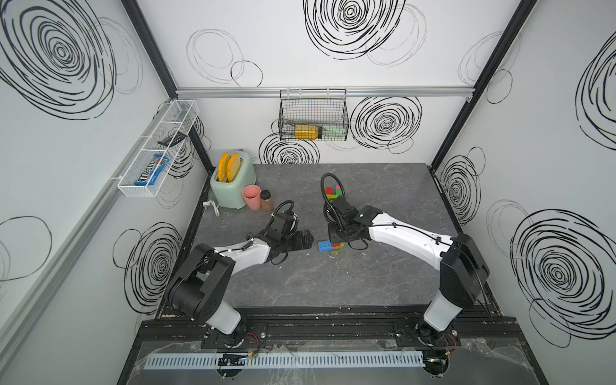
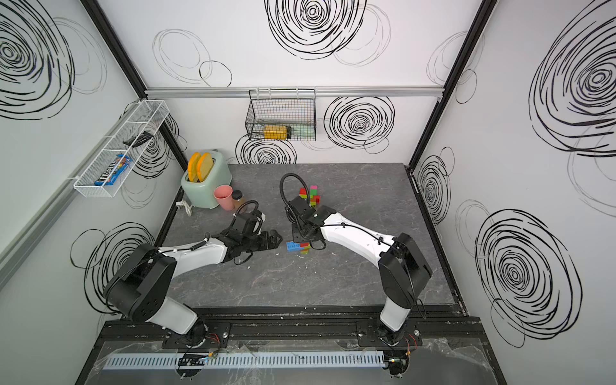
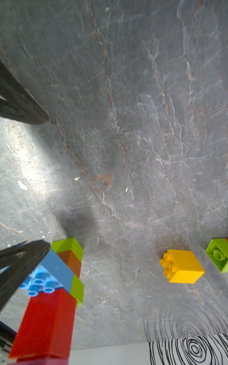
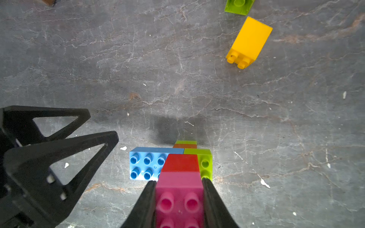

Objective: Assemble the number 4 with lego
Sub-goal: Assemble the lego brick with the lego brick.

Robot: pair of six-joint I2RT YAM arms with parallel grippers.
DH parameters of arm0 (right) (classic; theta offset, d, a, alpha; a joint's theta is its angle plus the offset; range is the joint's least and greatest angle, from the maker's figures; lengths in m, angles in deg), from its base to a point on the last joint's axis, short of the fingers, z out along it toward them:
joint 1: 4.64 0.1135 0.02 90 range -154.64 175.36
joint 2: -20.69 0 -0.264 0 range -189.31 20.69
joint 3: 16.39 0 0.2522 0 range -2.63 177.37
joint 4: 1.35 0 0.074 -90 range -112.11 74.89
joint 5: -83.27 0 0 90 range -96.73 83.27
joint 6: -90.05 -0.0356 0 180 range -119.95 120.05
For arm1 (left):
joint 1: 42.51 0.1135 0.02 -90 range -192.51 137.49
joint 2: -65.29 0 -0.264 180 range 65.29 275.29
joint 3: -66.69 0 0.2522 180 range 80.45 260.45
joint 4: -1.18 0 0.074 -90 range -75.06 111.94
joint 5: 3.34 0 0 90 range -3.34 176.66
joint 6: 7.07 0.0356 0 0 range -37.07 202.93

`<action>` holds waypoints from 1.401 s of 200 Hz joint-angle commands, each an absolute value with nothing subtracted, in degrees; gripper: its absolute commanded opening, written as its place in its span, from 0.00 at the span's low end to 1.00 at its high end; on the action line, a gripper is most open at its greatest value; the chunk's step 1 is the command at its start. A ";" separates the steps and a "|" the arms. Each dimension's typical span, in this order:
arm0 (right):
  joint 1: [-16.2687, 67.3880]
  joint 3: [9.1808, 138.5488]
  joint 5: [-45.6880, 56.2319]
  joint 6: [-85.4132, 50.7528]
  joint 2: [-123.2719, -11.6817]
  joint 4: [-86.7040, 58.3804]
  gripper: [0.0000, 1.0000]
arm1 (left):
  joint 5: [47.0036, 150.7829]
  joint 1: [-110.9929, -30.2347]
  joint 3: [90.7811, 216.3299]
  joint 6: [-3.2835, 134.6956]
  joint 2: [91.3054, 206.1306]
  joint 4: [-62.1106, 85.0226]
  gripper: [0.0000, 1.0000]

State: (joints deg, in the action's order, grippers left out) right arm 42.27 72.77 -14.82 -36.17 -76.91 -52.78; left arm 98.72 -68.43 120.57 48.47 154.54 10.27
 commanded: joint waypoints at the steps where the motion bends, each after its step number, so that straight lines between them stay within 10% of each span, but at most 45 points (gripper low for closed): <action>1: 43.28 68.37 -14.74 -35.30 -80.94 -59.01 0.00 | 99.28 -68.19 120.68 48.78 154.59 8.51 0.96; 142: 45.72 64.58 -16.85 -40.19 -80.84 -56.86 0.00 | 100.80 -67.43 120.62 50.06 151.43 9.42 0.96; 280: 45.38 73.84 -17.57 -41.16 -80.21 -57.70 0.43 | 104.48 -68.14 120.35 48.65 153.35 6.77 0.96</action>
